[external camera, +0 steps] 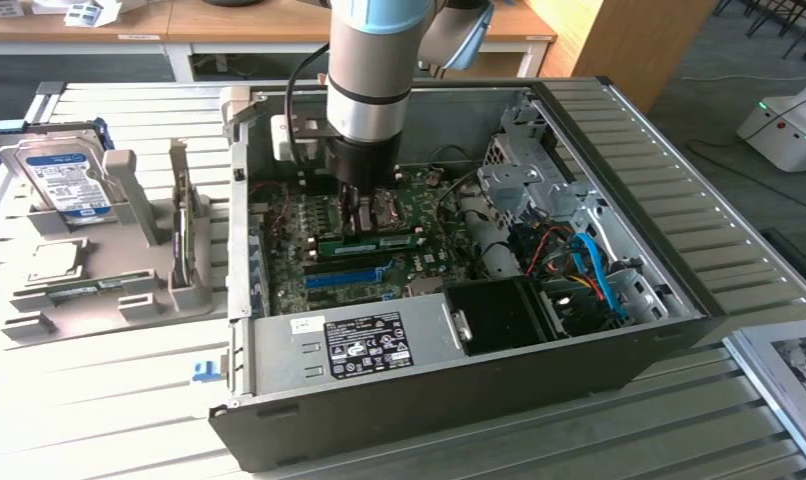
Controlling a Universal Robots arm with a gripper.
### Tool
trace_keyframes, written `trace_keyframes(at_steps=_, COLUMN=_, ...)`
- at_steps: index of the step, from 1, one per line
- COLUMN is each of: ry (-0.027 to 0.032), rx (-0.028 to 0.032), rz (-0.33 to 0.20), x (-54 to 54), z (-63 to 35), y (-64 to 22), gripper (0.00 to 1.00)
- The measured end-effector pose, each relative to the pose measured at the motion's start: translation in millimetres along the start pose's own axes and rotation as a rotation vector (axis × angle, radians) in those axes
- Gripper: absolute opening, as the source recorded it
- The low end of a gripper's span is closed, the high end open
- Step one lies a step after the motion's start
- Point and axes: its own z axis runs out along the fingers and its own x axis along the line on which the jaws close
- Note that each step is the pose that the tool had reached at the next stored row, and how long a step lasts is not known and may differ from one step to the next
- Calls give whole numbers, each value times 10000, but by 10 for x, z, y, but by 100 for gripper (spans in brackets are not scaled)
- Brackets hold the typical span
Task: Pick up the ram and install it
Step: 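Press down the ram until it locks into place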
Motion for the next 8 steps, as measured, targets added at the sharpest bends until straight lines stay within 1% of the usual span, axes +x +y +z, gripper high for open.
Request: trace_keyframes(at_steps=8, ry=0, rx=0, rz=0, x=0, z=10, y=0, gripper=10)
